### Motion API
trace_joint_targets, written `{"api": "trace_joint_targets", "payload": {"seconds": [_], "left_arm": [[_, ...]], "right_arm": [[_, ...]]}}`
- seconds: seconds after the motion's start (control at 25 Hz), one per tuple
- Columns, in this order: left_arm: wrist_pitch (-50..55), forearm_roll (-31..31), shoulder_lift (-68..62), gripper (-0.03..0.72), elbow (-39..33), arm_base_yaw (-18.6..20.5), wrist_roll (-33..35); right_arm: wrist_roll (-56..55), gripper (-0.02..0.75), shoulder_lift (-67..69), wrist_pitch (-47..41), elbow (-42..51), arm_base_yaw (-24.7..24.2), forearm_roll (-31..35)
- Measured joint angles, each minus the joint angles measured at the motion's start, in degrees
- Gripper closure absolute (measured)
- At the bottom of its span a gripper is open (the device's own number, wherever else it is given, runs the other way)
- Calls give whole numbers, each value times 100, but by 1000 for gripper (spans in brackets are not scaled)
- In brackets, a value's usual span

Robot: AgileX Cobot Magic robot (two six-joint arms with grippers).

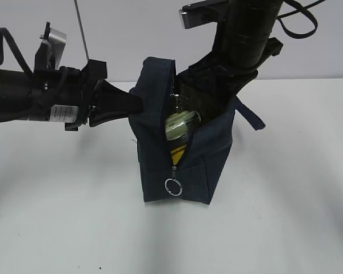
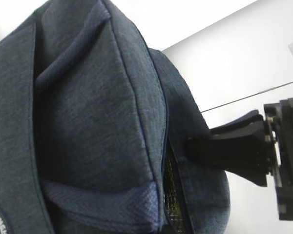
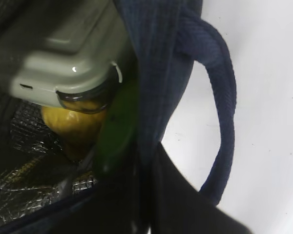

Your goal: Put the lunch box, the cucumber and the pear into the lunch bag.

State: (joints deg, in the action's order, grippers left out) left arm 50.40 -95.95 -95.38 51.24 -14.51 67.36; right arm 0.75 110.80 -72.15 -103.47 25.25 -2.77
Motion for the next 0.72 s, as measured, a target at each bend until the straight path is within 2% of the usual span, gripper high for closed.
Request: {"api": "trace_joint_targets", "payload": {"seconds": [0.36,0.72], "left_arm": [[40,0,0,704,0,0,0],[56,0,0,704,0,0,0]], "right_arm": [[18,731,-263,12,13,0,-229],[657,731,-486,-7,26,0,-41]]}}
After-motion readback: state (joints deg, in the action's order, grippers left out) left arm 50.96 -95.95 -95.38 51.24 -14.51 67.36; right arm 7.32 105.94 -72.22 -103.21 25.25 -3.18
